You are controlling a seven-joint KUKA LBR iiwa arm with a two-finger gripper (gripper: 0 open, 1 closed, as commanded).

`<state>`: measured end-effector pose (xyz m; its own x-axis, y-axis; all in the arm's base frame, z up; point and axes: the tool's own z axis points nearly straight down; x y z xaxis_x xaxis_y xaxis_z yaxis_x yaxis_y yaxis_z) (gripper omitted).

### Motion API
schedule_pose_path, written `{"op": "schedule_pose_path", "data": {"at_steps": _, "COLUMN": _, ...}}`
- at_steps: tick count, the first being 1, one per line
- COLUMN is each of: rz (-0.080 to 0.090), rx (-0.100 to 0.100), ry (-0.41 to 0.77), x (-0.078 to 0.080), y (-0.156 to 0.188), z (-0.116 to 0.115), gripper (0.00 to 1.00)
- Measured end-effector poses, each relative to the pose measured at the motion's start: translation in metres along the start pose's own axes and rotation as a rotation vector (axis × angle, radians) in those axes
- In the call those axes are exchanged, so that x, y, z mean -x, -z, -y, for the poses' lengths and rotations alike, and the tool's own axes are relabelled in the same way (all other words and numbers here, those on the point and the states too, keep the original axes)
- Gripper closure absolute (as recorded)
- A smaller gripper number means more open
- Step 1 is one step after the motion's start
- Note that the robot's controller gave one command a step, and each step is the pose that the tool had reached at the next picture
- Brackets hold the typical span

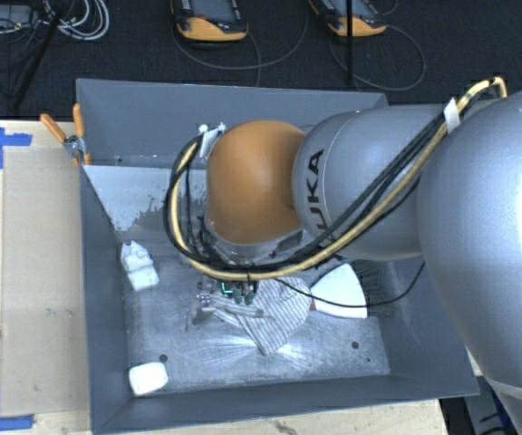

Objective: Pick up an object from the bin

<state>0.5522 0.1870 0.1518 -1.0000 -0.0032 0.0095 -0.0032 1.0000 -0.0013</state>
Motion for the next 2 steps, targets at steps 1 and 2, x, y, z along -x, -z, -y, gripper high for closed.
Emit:
{"op": "schedule_pose_path", "data": {"at_steps": 1, "rz": 0.007, "rx": 0.001, "ry": -0.004, "x": 0.002, "y": 0.005, "z": 0.001, "gripper": 0.00}}
{"op": "schedule_pose_path", "data": {"at_steps": 2, "rz": 0.006, "rx": 0.001, "ry": -0.191, "x": -0.008, "y": -0.073, "z": -0.029, "gripper": 1.00}}
